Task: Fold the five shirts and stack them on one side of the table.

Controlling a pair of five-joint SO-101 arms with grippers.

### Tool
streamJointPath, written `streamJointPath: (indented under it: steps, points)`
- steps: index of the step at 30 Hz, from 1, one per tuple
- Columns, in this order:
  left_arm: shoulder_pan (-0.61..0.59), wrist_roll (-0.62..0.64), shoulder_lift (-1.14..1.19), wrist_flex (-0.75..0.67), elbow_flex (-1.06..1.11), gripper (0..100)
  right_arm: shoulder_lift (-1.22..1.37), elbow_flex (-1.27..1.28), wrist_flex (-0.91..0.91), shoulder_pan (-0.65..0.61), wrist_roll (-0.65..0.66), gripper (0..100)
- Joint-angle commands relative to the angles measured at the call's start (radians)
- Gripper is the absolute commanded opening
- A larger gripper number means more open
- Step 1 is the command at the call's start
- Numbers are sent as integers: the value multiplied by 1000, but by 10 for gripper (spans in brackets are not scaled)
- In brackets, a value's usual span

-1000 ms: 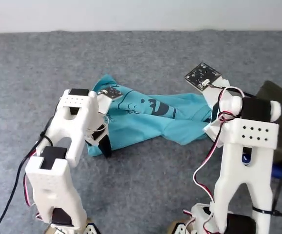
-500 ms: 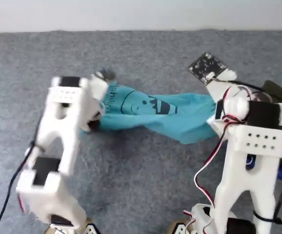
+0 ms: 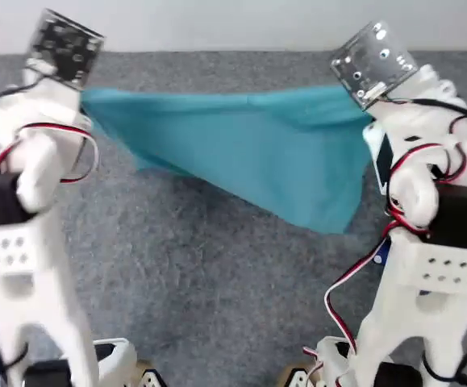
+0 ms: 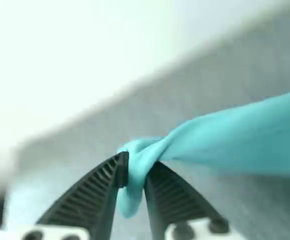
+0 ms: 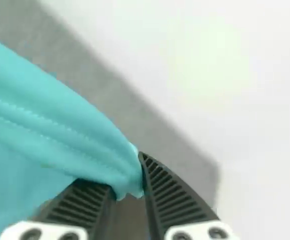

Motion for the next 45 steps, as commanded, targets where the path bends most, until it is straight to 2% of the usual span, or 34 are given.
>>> streamJointPath:
  steps: [1,8,13,19,28,32,38,41,45]
  points:
    - [-25,0,-81,-92,-87,13,-31,-104,-113,7,11,10]
    - [-25,-12,-186,-193,-159,13,-39,-218,-199,-41,57,10]
    - [-25,-161,-273,-189,-157,13,-41,-311,-191,-65,115,10]
    - [-25,-221,-367,-183,-157,13,-45,-440,-177,-56,120,10]
    - [-26,-328,-519,-31,-157,13,-163,-497,31,-56,259,10]
    - [-26,-338,-535,86,-154,13,-143,-494,114,-56,269,10]
    - [-25,-336,-496,106,67,13,51,-477,159,-94,252,10]
    - [-23,-334,-463,8,259,13,176,-443,154,-136,236,10]
    - [-25,-334,-413,-244,522,13,357,-425,93,-185,233,10]
